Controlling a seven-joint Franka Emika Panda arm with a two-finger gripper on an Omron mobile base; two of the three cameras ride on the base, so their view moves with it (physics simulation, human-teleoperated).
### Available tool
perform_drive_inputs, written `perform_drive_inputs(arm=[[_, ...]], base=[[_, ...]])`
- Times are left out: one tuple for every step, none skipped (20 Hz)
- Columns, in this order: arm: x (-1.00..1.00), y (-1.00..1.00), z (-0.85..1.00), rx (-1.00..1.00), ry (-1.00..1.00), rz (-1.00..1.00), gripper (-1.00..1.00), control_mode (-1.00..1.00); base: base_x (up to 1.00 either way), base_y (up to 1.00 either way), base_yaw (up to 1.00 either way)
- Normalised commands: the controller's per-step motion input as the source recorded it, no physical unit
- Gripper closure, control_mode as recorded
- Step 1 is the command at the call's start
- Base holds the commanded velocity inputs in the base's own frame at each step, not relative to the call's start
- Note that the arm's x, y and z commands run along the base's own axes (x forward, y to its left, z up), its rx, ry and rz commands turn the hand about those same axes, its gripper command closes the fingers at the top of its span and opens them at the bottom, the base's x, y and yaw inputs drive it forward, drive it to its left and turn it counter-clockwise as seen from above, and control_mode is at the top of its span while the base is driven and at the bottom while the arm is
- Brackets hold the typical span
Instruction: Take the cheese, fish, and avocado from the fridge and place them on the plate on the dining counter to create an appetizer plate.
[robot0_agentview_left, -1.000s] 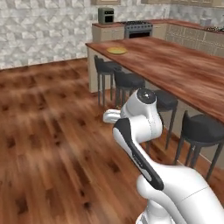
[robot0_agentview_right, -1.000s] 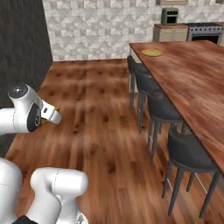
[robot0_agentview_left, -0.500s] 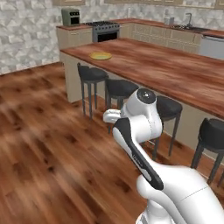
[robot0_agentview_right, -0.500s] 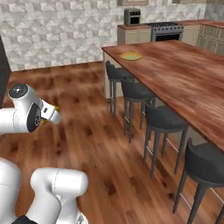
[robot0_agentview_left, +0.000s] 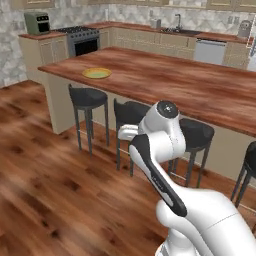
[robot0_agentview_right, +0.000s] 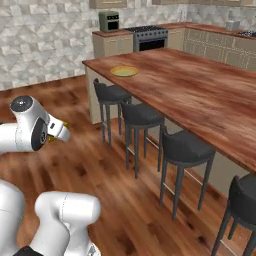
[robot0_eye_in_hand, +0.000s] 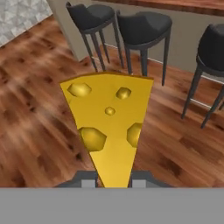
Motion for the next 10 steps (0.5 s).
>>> perform_drive_inputs(arm=[[0.0, 0.0, 0.0, 0.0, 0.0, 0.0, 1.0, 1.0], [0.0, 0.0, 0.0, 0.0, 0.0, 0.0, 1.0, 1.0], [0.0, 0.0, 0.0, 0.0, 0.0, 0.0, 1.0, 1.0], [0.0, 0.0, 0.0, 0.0, 0.0, 0.0, 1.0, 1.0], [0.0, 0.0, 0.0, 0.0, 0.0, 0.0, 1.0, 1.0], [0.0, 0.0, 0.0, 0.0, 0.0, 0.0, 1.0, 1.0], [0.0, 0.0, 0.0, 0.0, 0.0, 0.0, 1.0, 1.0], [0.0, 0.0, 0.0, 0.0, 0.0, 0.0, 1.0, 1.0], [0.0, 0.0, 0.0, 0.0, 0.0, 0.0, 1.0, 1.0], [0.0, 0.0, 0.0, 0.0, 0.0, 0.0, 1.0, 1.0]], base=[[0.95, 1.0, -0.39], [0.93, 1.0, -0.39], [0.91, 1.0, -0.38], [0.88, 1.0, -0.37], [0.83, 1.0, -0.36], [0.81, 1.0, -0.36], [0.8, 1.0, -0.35], [0.8, 1.0, -0.35], [0.8, 1.0, -0.35], [0.81, 1.0, -0.35]])
